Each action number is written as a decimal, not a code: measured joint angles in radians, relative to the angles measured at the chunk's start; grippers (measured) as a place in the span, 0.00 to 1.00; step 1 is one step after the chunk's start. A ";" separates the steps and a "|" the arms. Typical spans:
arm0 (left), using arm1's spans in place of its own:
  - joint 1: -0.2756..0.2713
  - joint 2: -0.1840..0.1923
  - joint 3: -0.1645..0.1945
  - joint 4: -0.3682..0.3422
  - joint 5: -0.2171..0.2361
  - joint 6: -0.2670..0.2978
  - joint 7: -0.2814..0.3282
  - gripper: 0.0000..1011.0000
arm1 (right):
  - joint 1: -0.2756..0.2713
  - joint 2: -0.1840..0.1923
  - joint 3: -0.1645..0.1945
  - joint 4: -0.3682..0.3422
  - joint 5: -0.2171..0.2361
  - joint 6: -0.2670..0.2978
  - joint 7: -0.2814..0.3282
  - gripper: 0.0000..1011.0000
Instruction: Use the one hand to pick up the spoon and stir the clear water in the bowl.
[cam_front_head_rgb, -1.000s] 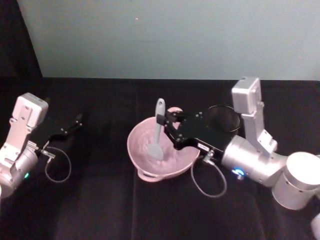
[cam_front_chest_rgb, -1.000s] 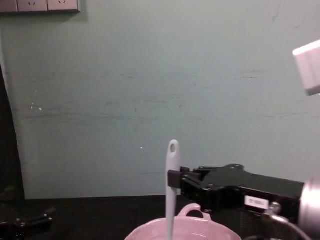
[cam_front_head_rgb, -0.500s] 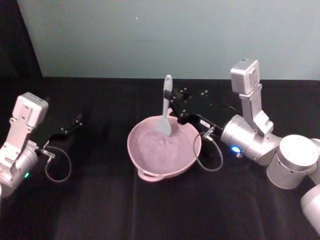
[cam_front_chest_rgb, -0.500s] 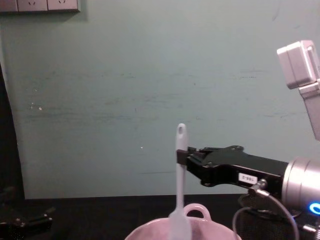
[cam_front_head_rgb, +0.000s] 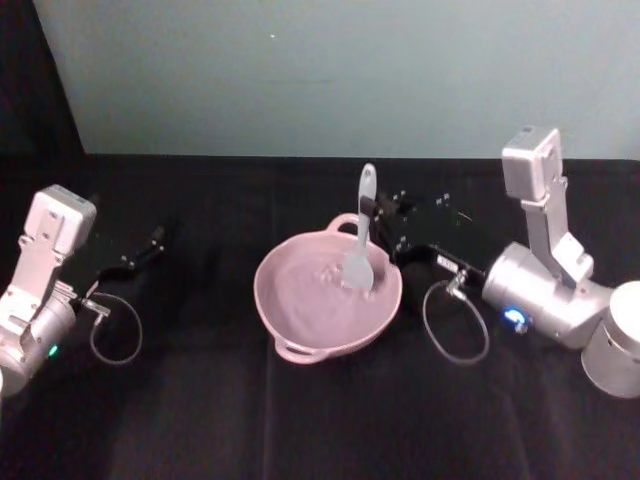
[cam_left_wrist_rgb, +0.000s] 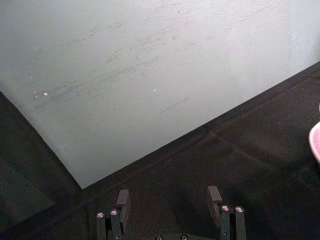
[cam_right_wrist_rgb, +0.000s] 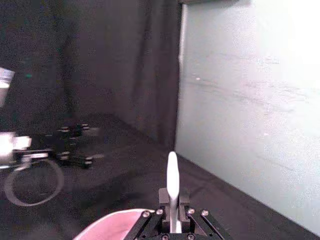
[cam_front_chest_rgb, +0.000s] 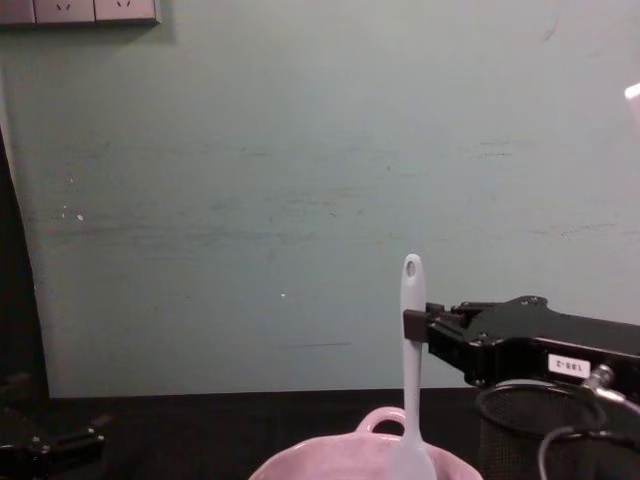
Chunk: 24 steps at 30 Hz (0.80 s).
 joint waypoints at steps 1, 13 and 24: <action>0.000 0.000 0.000 0.000 0.000 0.000 0.000 1.00 | -0.016 0.009 0.000 -0.025 0.013 0.014 0.008 0.11; 0.000 0.000 0.000 0.000 0.000 0.000 0.000 1.00 | -0.068 -0.005 -0.055 -0.113 0.095 0.073 0.027 0.11; 0.000 0.000 0.000 0.000 0.000 0.000 0.000 1.00 | 0.018 -0.097 -0.084 0.031 0.050 0.021 -0.042 0.11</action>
